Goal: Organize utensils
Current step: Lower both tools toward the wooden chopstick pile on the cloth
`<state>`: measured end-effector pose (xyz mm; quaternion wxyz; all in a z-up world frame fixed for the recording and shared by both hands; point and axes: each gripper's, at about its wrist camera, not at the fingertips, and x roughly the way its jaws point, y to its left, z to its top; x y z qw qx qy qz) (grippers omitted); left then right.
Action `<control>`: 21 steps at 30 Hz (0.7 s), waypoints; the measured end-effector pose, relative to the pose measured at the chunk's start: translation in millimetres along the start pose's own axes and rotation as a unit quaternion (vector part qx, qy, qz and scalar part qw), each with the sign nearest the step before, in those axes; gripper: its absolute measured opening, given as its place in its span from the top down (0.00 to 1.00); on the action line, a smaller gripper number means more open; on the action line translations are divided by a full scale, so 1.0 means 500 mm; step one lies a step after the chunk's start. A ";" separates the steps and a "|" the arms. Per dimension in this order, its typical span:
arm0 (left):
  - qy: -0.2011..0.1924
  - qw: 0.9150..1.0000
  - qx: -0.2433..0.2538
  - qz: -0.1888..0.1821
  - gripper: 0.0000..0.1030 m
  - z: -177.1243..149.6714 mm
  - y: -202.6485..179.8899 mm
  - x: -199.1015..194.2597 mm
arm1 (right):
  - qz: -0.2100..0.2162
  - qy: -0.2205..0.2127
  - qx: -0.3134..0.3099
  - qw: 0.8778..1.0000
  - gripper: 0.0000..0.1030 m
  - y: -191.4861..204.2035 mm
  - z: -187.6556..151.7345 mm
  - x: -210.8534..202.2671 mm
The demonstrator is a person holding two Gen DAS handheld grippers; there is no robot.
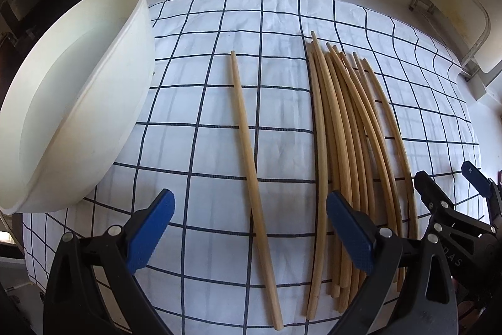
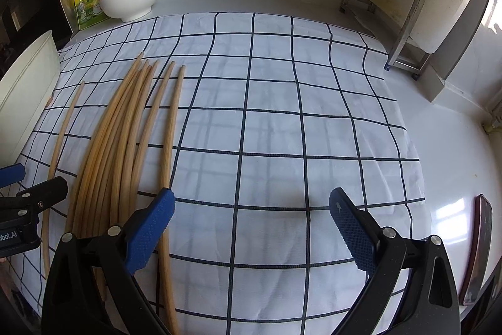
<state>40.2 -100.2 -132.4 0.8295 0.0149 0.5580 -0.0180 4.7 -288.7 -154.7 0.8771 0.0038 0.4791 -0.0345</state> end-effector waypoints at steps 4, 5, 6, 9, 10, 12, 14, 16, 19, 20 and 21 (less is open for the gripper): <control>-0.007 1.000 -0.008 0.010 0.07 -0.002 0.017 -0.007 | 0.011 -0.007 -0.007 1.000 0.08 0.010 0.005 -0.007; -0.005 1.000 -0.010 0.014 0.07 -0.003 0.022 -0.006 | 0.011 -0.005 -0.009 1.000 0.08 0.013 0.005 -0.005; -0.004 1.000 -0.013 0.016 0.07 -0.004 0.027 -0.004 | 0.011 -0.003 -0.011 1.000 0.08 0.016 0.006 -0.002; -0.005 0.999 -0.023 0.022 0.07 -0.003 0.036 -0.002 | 0.012 0.002 -0.011 1.000 0.08 0.019 0.005 0.006; -0.006 0.999 -0.024 0.024 0.07 -0.002 0.037 -0.003 | 0.011 0.003 -0.012 1.000 0.08 0.020 0.005 0.008; -0.011 0.999 -0.027 0.026 0.07 -0.002 0.040 -0.005 | 0.010 0.005 -0.014 1.000 0.08 0.022 0.006 0.012; -0.009 0.999 -0.026 0.031 0.07 -0.001 0.038 0.000 | 0.010 0.006 -0.016 1.000 0.08 0.026 0.006 0.014; -0.006 0.999 -0.027 0.033 0.07 -0.002 0.040 0.005 | 0.009 0.007 -0.018 1.000 0.08 0.027 0.006 0.014; -0.002 0.999 -0.024 0.041 0.07 -0.001 0.036 0.016 | 0.010 0.010 -0.018 1.000 0.08 0.028 0.006 0.017; 0.001 0.999 -0.020 0.044 0.07 -0.001 0.033 0.020 | 0.010 0.010 -0.018 1.000 0.08 0.029 0.006 0.018; 0.004 0.999 -0.018 0.047 0.07 -0.001 0.031 0.025 | 0.010 0.010 -0.018 1.000 0.08 0.029 0.007 0.019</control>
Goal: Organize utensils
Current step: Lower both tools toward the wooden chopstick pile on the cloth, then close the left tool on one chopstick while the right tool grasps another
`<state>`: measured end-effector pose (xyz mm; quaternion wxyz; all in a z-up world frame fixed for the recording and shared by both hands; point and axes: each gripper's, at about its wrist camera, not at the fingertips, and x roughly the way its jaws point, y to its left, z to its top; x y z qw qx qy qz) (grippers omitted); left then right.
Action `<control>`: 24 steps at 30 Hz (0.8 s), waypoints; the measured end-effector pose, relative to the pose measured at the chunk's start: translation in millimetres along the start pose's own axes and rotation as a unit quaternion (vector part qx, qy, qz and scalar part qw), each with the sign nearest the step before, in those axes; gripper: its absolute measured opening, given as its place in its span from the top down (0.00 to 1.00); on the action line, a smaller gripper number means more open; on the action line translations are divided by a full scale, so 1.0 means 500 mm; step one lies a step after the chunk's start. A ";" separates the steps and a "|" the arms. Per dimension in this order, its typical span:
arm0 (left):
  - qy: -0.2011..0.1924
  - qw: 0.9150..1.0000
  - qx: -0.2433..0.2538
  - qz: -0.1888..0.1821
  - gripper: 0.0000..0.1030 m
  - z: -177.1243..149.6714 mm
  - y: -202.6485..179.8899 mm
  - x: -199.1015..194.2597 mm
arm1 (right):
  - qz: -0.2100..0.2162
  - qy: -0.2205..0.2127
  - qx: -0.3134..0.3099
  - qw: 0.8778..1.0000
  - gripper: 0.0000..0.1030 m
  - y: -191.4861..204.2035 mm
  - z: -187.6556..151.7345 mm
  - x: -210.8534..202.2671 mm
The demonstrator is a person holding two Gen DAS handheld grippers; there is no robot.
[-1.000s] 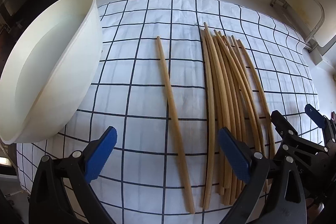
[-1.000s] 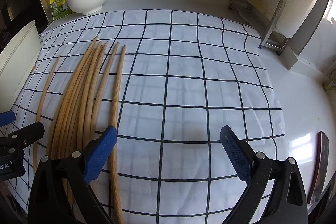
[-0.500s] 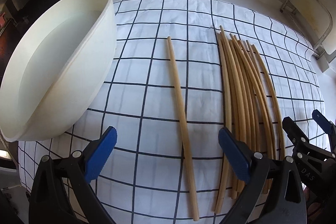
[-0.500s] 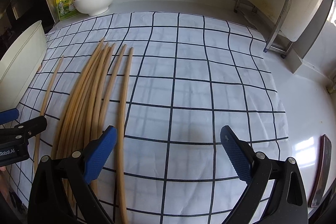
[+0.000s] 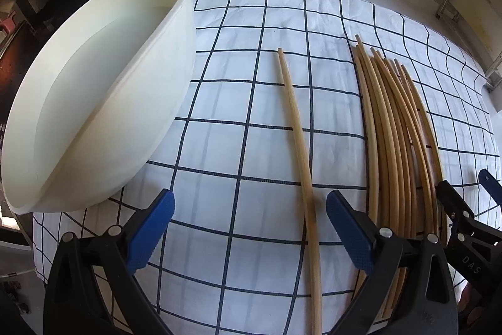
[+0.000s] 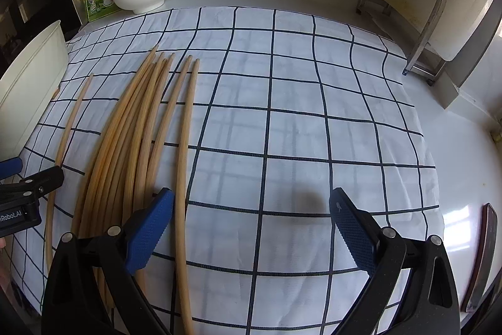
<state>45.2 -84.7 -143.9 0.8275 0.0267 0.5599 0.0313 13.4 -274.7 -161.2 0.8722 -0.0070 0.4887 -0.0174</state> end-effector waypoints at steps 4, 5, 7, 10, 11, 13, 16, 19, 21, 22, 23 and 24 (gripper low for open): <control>-0.004 1.000 -0.001 0.003 0.06 0.000 -0.003 0.008 | -0.001 -0.002 -0.001 1.000 0.09 0.002 0.000 0.002; -0.005 1.000 -0.001 0.004 0.06 0.001 -0.003 0.009 | -0.001 -0.002 -0.002 1.000 0.09 0.002 0.000 0.002; -0.007 1.000 -0.004 0.003 0.06 0.001 -0.002 0.011 | 0.000 -0.004 -0.002 1.000 0.09 0.003 0.000 0.002; -0.005 1.000 -0.014 -0.004 0.06 -0.004 0.004 0.012 | 0.010 -0.008 -0.007 1.000 0.15 0.007 0.000 0.001; -0.004 1.000 -0.015 -0.006 0.06 -0.004 0.005 0.013 | 0.016 -0.010 -0.009 1.000 0.22 0.009 0.000 -0.001; -0.005 1.000 -0.013 -0.011 0.08 -0.006 0.007 0.011 | 0.026 -0.013 -0.017 0.999 0.32 0.018 0.003 -0.004; -0.007 0.999 -0.015 -0.034 0.25 -0.006 0.007 0.005 | 0.043 -0.014 -0.032 0.998 0.52 0.032 0.007 -0.007; -0.012 0.999 0.001 -0.038 0.44 -0.009 -0.010 -0.006 | 0.052 -0.013 -0.048 0.997 0.68 0.048 0.009 -0.010; -0.013 0.999 0.003 -0.045 0.61 -0.011 -0.014 -0.012 | 0.056 -0.010 -0.055 0.997 0.85 0.054 0.012 -0.011; -0.012 0.999 0.004 -0.047 0.75 -0.010 -0.015 -0.014 | 0.054 -0.008 -0.057 0.997 0.91 0.056 0.013 -0.011; -0.009 0.999 0.005 -0.051 0.87 -0.010 -0.015 -0.015 | 0.054 -0.006 -0.056 0.997 0.94 0.055 0.014 -0.012; -0.005 0.998 0.005 -0.055 0.92 -0.009 -0.015 -0.015 | 0.057 -0.005 -0.052 0.997 0.94 0.054 0.013 -0.012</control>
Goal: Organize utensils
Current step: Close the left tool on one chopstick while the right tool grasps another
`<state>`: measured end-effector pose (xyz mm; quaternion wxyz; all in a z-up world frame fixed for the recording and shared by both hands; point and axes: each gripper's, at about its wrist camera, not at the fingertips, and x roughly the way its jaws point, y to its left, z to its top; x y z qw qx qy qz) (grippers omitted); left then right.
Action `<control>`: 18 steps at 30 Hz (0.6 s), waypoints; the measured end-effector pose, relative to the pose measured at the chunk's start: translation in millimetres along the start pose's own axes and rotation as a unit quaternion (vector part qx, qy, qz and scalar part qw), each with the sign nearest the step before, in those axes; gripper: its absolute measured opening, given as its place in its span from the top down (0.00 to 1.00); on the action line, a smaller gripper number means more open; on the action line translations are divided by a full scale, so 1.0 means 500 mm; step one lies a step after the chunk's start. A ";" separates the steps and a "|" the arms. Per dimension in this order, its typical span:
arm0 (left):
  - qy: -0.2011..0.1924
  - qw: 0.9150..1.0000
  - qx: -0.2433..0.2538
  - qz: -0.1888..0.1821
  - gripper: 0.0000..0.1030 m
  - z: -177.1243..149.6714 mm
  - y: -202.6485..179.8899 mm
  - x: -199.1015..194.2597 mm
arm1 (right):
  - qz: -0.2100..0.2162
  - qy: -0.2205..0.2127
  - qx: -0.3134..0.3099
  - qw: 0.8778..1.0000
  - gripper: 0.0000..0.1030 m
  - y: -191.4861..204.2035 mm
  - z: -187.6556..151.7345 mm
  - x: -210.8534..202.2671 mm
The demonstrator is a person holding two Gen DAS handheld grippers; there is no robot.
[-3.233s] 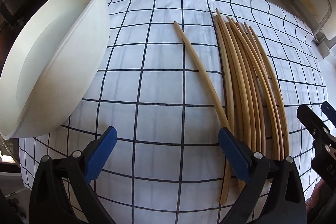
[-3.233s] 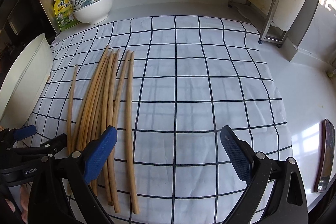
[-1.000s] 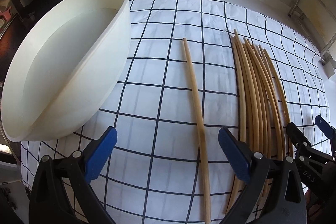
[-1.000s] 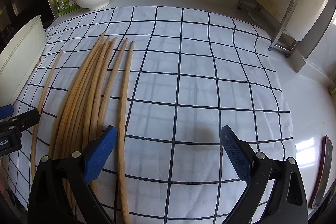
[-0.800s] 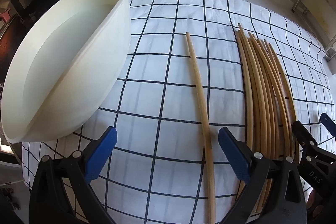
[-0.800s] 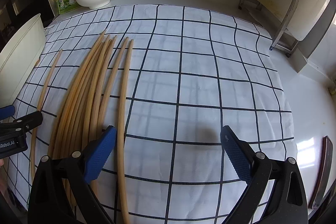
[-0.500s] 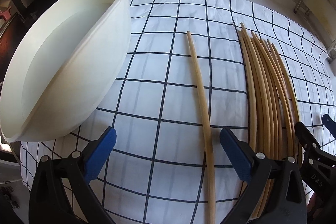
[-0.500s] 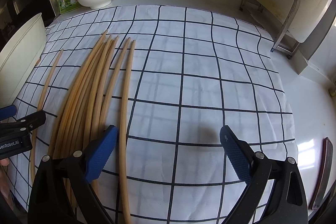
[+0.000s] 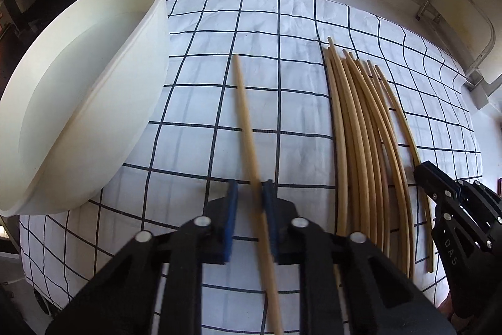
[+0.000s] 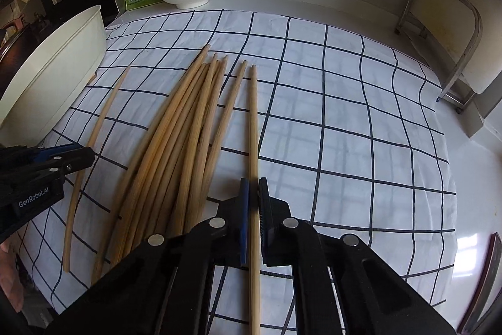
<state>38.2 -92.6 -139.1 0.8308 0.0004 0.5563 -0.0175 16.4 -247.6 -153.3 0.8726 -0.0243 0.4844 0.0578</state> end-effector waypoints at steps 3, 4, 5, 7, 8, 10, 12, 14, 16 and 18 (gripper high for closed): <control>0.007 1.000 -0.002 -0.009 0.93 0.000 0.005 -0.001 | 0.007 0.005 0.015 1.000 0.94 -0.009 0.001 -0.001; 0.009 1.000 -0.002 -0.012 0.93 0.000 0.010 -0.001 | 0.009 0.006 0.022 1.000 0.94 -0.012 0.002 -0.002; 0.011 1.000 -0.003 -0.014 0.93 0.000 0.011 -0.003 | 0.011 0.007 0.028 1.000 0.94 -0.015 0.002 -0.005; 0.011 1.000 -0.002 -0.019 0.93 0.010 0.013 -0.002 | 0.013 0.007 0.040 0.999 0.94 -0.022 0.004 -0.013; 0.009 1.000 0.000 -0.021 0.93 0.010 0.013 -0.008 | 0.013 0.006 0.045 0.999 0.94 -0.026 0.006 -0.021; 0.003 1.000 0.003 -0.026 0.93 0.012 0.016 -0.025 | 0.012 0.001 0.050 0.999 0.94 -0.028 0.013 -0.038; -0.004 0.999 0.006 -0.032 0.93 0.017 0.021 -0.045 | 0.013 -0.006 0.052 0.999 0.94 -0.024 0.025 -0.060; -0.016 0.999 0.009 -0.032 0.93 0.020 0.031 -0.071 | 0.015 -0.015 0.050 0.999 0.94 -0.013 0.041 -0.083; -0.030 0.999 0.010 -0.030 0.93 0.026 0.049 -0.098 | 0.019 -0.025 0.043 0.999 0.94 0.008 0.059 -0.107; -0.045 0.999 0.010 -0.025 0.93 0.032 0.071 -0.124 | 0.027 -0.037 0.034 0.998 0.94 0.037 0.079 -0.131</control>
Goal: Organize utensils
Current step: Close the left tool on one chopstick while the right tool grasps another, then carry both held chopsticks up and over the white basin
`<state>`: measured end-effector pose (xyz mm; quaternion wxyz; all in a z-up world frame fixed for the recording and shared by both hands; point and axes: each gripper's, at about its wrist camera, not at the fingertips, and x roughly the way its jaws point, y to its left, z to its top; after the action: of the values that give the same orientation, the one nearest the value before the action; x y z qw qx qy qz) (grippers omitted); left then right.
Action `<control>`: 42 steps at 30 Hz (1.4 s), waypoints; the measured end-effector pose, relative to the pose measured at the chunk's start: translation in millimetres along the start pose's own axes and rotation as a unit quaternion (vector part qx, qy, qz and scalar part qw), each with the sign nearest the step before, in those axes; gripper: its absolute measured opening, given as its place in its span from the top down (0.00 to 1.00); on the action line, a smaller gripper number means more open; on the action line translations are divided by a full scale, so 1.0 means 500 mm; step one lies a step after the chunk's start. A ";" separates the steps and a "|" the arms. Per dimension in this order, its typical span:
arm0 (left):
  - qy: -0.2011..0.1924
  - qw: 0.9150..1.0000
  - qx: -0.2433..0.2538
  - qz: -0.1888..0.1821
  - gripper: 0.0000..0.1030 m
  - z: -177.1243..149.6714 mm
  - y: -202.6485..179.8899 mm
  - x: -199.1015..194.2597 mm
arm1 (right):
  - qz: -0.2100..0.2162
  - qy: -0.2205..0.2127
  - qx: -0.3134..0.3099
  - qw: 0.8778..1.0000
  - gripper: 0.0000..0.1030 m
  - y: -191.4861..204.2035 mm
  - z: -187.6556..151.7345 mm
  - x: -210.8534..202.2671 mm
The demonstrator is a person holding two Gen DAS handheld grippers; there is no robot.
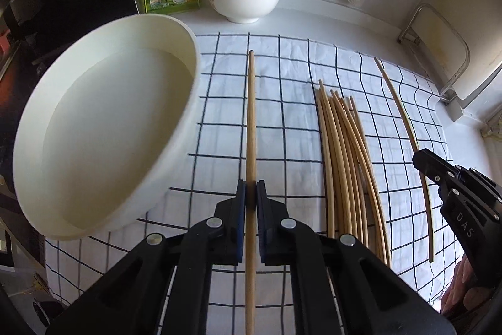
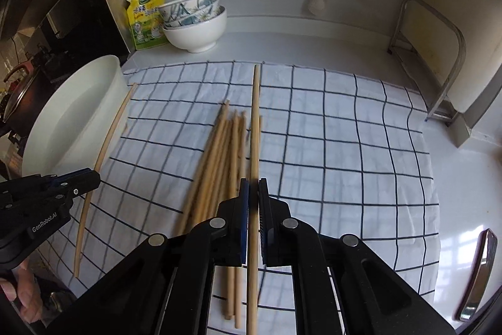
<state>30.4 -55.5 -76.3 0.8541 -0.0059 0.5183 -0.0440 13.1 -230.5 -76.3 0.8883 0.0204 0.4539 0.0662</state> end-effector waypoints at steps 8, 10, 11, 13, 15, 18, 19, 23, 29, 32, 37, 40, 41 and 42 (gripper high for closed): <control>-0.051 0.997 -0.032 0.039 0.93 0.036 0.155 -0.098 | 0.062 -0.035 -0.047 0.996 0.94 0.171 0.092 -0.031; -0.058 0.996 -0.044 0.053 0.93 0.046 0.202 -0.109 | 0.082 -0.040 -0.059 0.994 0.94 0.220 0.115 -0.024; -0.061 0.995 -0.049 0.059 0.93 0.051 0.225 -0.114 | 0.092 -0.040 -0.064 0.993 0.94 0.245 0.126 -0.018; -0.065 0.994 -0.056 0.069 0.93 0.061 0.268 -0.120 | 0.110 -0.040 -0.073 0.990 0.94 0.293 0.148 -0.005; -0.068 0.993 -0.064 0.077 0.93 0.072 0.308 -0.120 | 0.129 -0.042 -0.082 0.987 0.94 0.341 0.167 0.009; -0.066 0.992 -0.071 0.086 0.93 0.083 0.357 -0.110 | 0.147 -0.040 -0.094 0.984 0.94 0.404 0.192 0.034; -0.063 0.992 -0.073 0.086 0.93 0.087 0.371 -0.102 | 0.152 -0.037 -0.096 0.983 0.94 0.422 0.198 0.045; -0.045 0.993 -0.078 0.081 0.93 0.099 0.411 -0.065 | 0.157 -0.022 -0.102 0.982 0.94 0.479 0.211 0.084; -0.018 0.994 -0.079 0.075 0.93 0.105 0.435 -0.007 | 0.148 0.013 -0.095 0.984 0.94 0.505 0.208 0.142; -0.006 0.994 -0.079 0.072 0.93 0.103 0.434 0.018 | 0.139 0.029 -0.091 0.986 0.94 0.500 0.200 0.164; 0.010 0.995 -0.069 0.070 0.93 0.100 0.430 0.048 | 0.128 0.048 -0.085 0.987 0.94 0.489 0.192 0.192; 0.018 0.995 -0.068 0.070 0.93 0.098 0.433 0.060 | 0.123 0.056 -0.084 0.987 0.94 0.487 0.186 0.201; 0.020 0.995 -0.068 0.070 0.93 0.098 0.434 0.063 | 0.122 0.057 -0.084 0.987 0.94 0.486 0.184 0.203; 0.023 0.995 -0.069 0.070 0.92 0.098 0.435 0.066 | 0.121 0.059 -0.085 0.987 0.94 0.486 0.183 0.206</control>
<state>104.0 157.0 -94.8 0.8407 -0.0270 0.5383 0.0517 122.9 26.5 -82.1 0.8443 -0.0044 0.4921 0.2121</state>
